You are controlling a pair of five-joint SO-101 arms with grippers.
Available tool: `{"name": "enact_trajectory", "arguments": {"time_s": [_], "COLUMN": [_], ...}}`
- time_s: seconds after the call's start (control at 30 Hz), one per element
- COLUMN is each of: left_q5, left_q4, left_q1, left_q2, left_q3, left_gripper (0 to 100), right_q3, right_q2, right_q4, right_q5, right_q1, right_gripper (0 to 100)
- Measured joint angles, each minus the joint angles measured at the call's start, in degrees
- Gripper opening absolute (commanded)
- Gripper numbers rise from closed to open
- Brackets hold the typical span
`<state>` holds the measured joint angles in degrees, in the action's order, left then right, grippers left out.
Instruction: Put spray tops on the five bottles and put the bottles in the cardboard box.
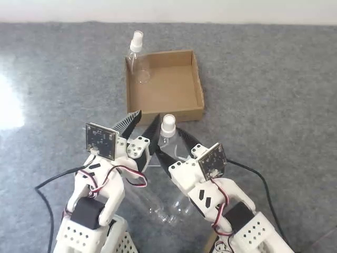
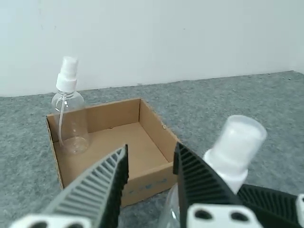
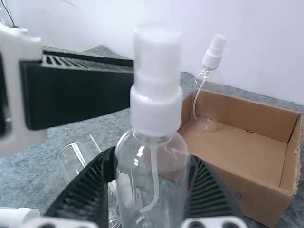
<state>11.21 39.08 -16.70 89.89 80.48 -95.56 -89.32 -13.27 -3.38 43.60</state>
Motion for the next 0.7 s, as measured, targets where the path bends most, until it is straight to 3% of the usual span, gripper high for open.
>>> {"name": "enact_trajectory", "arguments": {"time_s": [0.7], "left_q5": [-5.0], "left_q4": [1.8], "left_q1": [-3.1], "left_q2": [0.2], "left_q3": [-0.4], "left_gripper": [16], "right_q3": [-0.1], "right_q2": [0.1], "right_q4": [-0.1], "right_q5": [0.0], "right_q1": [0.0], "right_gripper": [2.8]}}
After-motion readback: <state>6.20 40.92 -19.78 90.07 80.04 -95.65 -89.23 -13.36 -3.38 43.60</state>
